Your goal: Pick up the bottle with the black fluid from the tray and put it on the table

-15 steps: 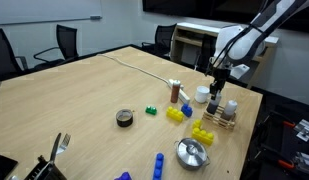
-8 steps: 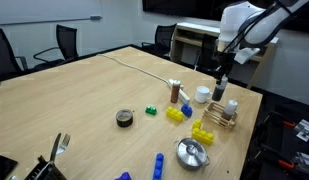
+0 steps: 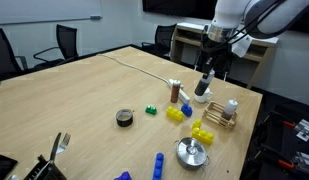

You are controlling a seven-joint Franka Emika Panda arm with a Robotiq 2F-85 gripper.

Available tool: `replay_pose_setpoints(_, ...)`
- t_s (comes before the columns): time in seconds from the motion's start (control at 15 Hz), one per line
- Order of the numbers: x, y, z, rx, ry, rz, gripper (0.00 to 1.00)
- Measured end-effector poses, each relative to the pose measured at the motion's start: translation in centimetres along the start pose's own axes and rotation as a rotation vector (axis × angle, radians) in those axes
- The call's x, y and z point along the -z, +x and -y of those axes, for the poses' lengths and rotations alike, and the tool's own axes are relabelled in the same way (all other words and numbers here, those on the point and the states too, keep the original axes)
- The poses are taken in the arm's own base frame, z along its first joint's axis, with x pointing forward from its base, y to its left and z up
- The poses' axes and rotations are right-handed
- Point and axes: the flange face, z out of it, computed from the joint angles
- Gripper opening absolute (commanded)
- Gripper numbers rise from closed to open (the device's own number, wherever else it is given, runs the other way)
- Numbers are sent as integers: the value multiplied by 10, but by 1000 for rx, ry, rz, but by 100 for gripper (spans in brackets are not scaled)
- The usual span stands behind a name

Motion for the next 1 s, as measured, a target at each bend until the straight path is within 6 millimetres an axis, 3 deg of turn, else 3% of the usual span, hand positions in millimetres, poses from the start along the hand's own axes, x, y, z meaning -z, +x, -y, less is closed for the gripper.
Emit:
replay_pose_setpoints(0.4,-9,34,72,320,117,-66,27)
replay_pose_setpoints(0.67,-45,52,116,533,171,-39,27)
replay_pose_setpoints(1.0,-97,65,143,692,207,9,27)
